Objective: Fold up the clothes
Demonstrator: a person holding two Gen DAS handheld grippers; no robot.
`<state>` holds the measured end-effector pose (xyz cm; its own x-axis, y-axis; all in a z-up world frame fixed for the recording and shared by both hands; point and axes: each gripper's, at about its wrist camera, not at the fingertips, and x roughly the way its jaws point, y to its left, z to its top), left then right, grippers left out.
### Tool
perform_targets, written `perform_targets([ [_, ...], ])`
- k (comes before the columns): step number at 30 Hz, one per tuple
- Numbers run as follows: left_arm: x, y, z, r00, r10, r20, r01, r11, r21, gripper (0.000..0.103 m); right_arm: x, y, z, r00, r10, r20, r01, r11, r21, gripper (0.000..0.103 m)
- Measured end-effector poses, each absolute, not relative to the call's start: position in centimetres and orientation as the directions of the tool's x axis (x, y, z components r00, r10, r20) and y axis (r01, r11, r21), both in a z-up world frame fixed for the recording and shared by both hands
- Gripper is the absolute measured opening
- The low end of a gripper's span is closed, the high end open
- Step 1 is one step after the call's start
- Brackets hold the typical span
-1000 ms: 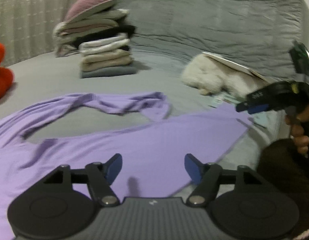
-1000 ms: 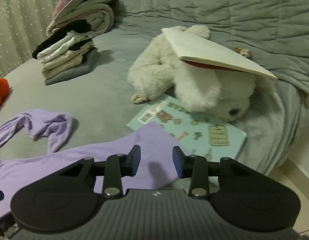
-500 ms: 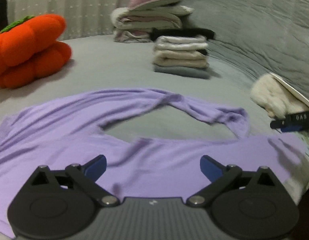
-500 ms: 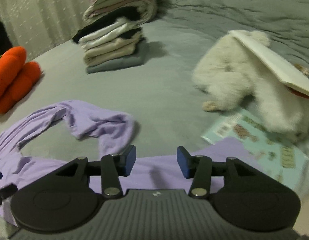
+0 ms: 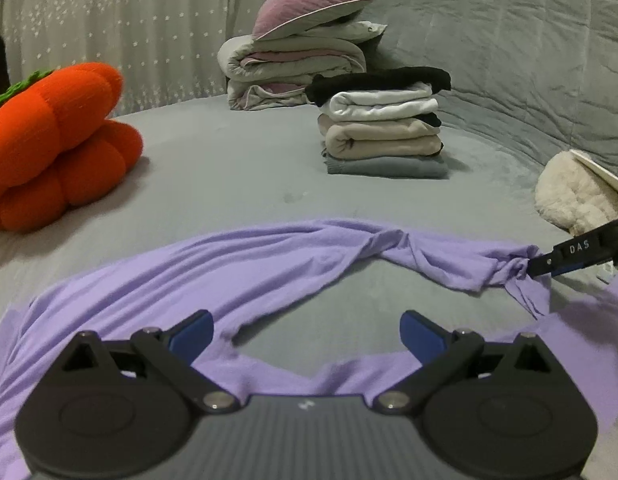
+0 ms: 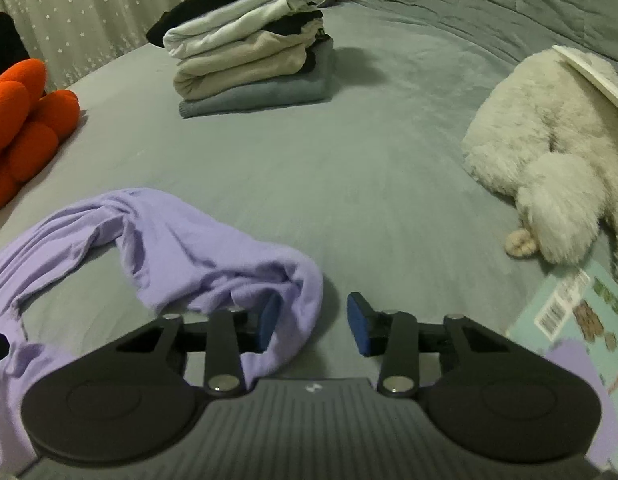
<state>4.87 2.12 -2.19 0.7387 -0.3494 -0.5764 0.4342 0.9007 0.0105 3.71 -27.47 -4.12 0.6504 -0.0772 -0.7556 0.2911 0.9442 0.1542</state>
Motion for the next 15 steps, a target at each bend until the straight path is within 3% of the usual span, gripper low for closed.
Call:
perform_targets([
  [2, 5.4, 1.4, -2.4, 0.735, -0.354, -0.578, 0.441, 0.898, 0.010, 0.100, 4.1, -27.7, -3.9, 0.652, -0.073, -0.755, 0.288, 0.944, 0.158, 0.029],
  [4, 5.8, 1.0, -2.7, 0.730, -0.363, -0.579, 0.447, 0.895, 0.003, 0.100, 4.5, -27.9, -3.5, 0.654, -0.067, -0.754, 0.286, 0.944, 0.164, 0.007],
  [15, 7.1, -0.5, -3.1, 0.726, -0.396, -0.563, 0.462, 0.887, -0.027, 0.100, 7.6, -28.6, 0.2, 0.714, -0.111, -0.691, 0.257, 0.960, 0.112, 0.005],
])
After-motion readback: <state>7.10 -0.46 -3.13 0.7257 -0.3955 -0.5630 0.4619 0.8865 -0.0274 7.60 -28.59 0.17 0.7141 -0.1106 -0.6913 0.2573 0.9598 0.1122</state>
